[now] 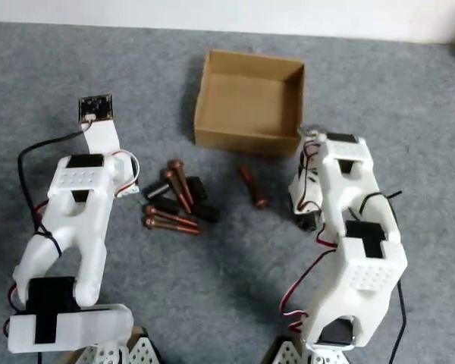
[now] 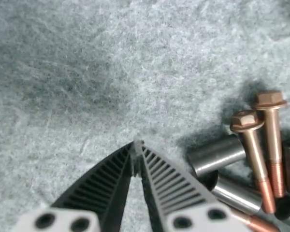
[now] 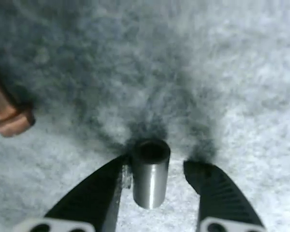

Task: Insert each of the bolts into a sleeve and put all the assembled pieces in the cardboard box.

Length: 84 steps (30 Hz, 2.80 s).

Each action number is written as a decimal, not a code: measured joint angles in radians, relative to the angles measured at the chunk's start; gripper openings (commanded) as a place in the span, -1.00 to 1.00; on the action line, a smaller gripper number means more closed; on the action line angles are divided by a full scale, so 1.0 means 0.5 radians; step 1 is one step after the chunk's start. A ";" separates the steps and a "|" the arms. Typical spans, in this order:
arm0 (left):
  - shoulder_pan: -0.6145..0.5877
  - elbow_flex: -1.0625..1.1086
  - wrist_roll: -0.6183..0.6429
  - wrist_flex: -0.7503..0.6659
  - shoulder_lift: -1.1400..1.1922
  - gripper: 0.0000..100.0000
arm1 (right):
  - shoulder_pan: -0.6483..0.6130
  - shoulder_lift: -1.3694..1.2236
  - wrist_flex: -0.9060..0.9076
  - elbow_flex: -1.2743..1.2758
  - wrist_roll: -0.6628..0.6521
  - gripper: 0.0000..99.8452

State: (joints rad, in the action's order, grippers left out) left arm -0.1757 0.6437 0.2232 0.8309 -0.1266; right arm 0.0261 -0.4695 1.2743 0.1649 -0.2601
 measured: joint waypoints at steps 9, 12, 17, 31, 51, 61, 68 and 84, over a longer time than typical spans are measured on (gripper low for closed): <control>0.000 0.000 0.000 0.000 0.000 -0.98 | 0.055 -0.009 0.031 -0.037 0.000 -1.00; 0.000 0.000 0.000 0.000 0.000 -0.98 | 0.101 -0.009 0.028 -0.037 0.000 -0.99; 0.025 0.006 0.000 0.000 0.000 -0.98 | 0.110 -0.009 0.028 -0.037 0.000 -0.99; 0.657 0.061 0.307 -0.227 0.006 -0.93 | 0.169 0.212 0.196 -0.187 0.003 -0.99; 0.638 -0.338 1.056 -0.025 0.494 -0.65 | 0.172 0.264 0.199 -0.144 0.003 -0.99; 0.617 -0.427 0.945 -0.135 0.503 -0.65 | 0.169 0.264 0.120 -0.138 0.031 -0.99; 0.598 -0.488 0.872 -0.325 0.752 -0.65 | 0.169 0.184 0.114 -0.138 0.043 -0.99; 0.555 -1.163 0.957 0.307 1.224 -0.97 | 0.169 0.181 0.114 -0.138 0.043 -0.99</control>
State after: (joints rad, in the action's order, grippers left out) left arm 0.1020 0.0621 0.7020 0.9843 0.4856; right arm 0.1105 -0.3790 1.3311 0.0959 -0.2386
